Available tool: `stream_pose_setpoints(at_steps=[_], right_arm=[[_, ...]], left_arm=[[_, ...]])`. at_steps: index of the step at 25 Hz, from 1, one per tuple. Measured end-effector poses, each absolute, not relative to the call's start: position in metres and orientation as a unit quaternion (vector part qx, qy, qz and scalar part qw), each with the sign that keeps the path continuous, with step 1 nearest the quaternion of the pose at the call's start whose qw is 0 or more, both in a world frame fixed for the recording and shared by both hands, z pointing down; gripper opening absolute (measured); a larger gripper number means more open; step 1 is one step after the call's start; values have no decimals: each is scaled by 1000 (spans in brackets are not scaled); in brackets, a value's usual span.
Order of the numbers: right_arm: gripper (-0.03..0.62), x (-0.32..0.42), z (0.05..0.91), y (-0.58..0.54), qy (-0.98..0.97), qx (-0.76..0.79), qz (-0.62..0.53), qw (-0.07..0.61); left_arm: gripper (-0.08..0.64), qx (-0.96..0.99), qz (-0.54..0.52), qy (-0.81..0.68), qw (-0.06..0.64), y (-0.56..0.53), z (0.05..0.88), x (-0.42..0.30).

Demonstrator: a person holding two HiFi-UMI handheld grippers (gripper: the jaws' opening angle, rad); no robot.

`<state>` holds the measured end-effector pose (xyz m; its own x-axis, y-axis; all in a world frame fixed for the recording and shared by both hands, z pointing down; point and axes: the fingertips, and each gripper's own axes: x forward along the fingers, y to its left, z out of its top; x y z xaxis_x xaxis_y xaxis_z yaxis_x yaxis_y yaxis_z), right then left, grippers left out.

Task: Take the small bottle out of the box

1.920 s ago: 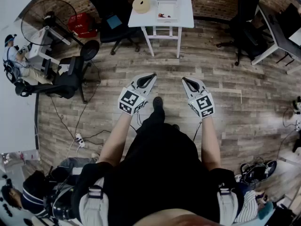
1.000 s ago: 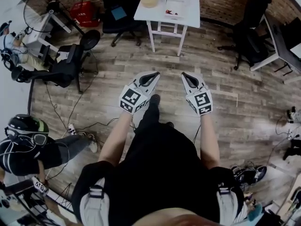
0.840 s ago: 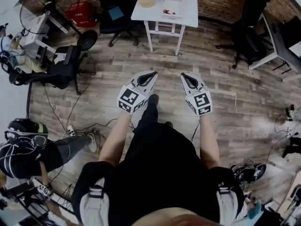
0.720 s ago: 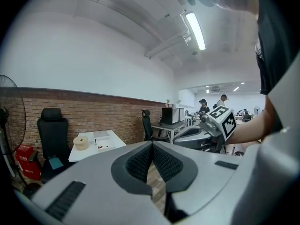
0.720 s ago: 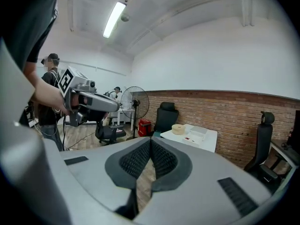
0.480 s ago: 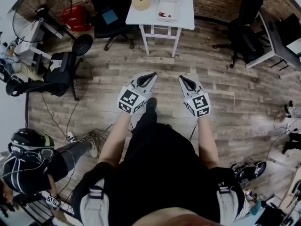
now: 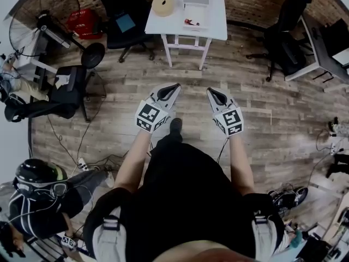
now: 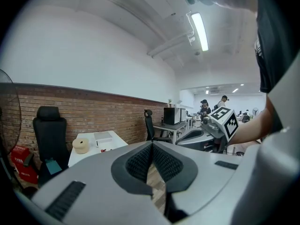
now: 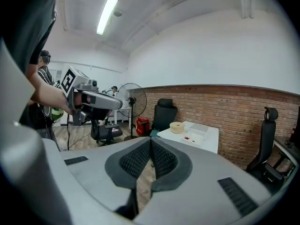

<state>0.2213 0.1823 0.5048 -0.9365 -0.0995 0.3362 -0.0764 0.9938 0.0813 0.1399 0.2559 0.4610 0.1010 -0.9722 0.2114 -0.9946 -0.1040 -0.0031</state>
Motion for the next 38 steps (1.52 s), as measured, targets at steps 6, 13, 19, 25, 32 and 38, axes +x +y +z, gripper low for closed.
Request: stream_pose_setpoints(at_steps=[6,13,19,25,32,38], right_arm=[[-3,198,506,170,-983,54,-28,173],[-3,169,507,161,-981,68,-35,181],[-3,140,511,154,-979,78,-38,187],[-3,115,517,148,-976,90,-41,193],[-3,101,524,135,-972,114,-42,201],[-2,102,528,129,-968,118,-49,217]], left_arm=[[20,744,79,-659,71,244,466,114],[20,755,73,-648,68,228,466,82],[20,760,70,-643,67,221,470,51],[20,765,66,-637,67,214,474,24],[20,778,71,-622,62,198,477,6],[20,785,74,-611,62,186,477,7]])
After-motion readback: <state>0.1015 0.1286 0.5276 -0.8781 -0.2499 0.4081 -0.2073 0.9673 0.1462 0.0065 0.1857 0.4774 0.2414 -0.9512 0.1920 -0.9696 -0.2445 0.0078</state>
